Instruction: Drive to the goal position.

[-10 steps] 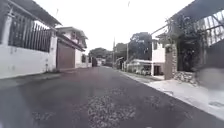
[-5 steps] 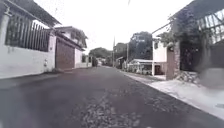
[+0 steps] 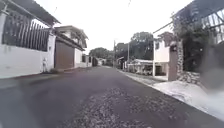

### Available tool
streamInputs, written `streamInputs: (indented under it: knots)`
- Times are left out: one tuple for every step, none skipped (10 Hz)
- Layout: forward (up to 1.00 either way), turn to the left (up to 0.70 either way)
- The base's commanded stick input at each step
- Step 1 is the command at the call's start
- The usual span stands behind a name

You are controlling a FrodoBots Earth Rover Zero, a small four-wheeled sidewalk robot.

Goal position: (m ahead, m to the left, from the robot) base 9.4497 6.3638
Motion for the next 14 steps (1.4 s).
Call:
streamInputs:
  knots:
    - [0.47, 0.00]
    - [0.50, 0.00]
    - [0.50, 0.00]
    - [0.50, 0.00]
    - [0.50, 0.00]
    - [0.50, 0.00]
    - [0.50, 0.00]
    - [0.50, 0.00]
    - [0.50, 0.00]
    - [0.50, 0.00]
    - [0.50, 0.00]
    - [0.50, 0.00]
    - [0.50, 0.00]
    - [0.50, 0.00]
